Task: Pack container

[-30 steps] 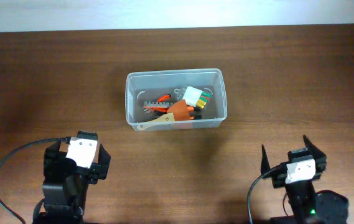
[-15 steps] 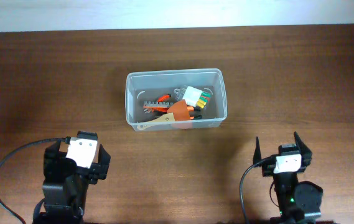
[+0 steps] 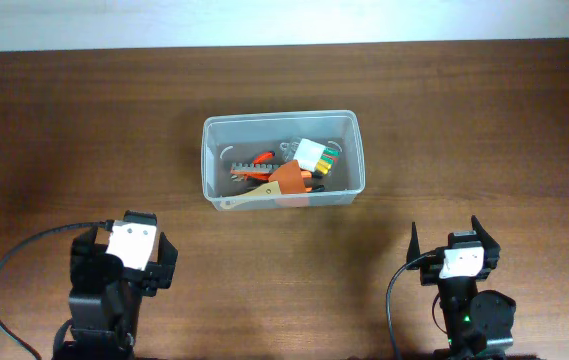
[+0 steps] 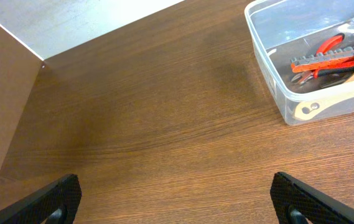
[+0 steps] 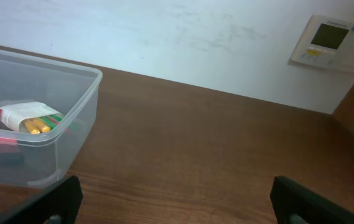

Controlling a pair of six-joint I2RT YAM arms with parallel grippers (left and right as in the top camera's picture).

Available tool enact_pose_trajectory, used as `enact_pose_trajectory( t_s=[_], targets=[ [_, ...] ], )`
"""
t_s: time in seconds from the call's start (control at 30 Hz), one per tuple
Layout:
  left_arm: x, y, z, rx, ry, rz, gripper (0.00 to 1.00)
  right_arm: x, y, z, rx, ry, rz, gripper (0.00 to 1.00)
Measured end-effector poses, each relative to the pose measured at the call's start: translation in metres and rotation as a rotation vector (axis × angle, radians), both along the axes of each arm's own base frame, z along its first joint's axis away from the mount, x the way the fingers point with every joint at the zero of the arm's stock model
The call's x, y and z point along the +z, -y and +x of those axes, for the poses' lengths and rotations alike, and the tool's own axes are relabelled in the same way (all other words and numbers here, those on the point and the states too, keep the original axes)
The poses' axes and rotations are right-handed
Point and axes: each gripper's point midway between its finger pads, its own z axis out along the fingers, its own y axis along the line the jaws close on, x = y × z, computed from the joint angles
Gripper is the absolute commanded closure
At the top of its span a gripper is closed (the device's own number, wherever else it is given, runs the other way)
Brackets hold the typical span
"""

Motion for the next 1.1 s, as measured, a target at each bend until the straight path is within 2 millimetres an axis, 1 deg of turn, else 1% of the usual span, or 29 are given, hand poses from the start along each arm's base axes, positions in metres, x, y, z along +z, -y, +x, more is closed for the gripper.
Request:
enact_pose_trajectory(
  t_s=[0.67, 0.77, 0.8, 0.87, 1.0, 1.03, 1.1],
  targets=[
    [0.0, 0.0, 0.0, 0.0, -0.001, 0.0, 0.01, 0.0, 0.0, 0.0, -0.001, 0.0, 0.013, 0.01],
    [-0.007, 0.001, -0.005, -0.006, -0.035, -0.006, 0.01, 0.0, 0.0, 0.0, -0.001, 0.001, 0.013, 0.01],
    [-0.009, 0.003, -0.007, -0.01, -0.039, -0.026, 0.01, 0.0, 0.0, 0.0, -0.002, 0.001, 0.013, 0.01],
    [-0.005, 0.011, -0.011, -0.025, -0.01, -0.096, 0.01, 0.0, 0.0, 0.0, -0.002, 0.001, 0.013, 0.01],
    [0.01, 0.035, -0.024, -0.118, 0.094, -0.248, 0.01, 0.0, 0.0, 0.0, -0.001, 0.001, 0.013, 0.01],
    [0.01, 0.04, -0.028, -0.134, 0.113, -0.279, 0.01, 0.0, 0.0, 0.0, -0.001, 0.001, 0.013, 0.01],
    [0.005, 0.045, -0.031, -0.15, 0.143, -0.332, 0.01, 0.0, 0.0, 0.0, -0.001, 0.001, 0.013, 0.02]
  ],
)
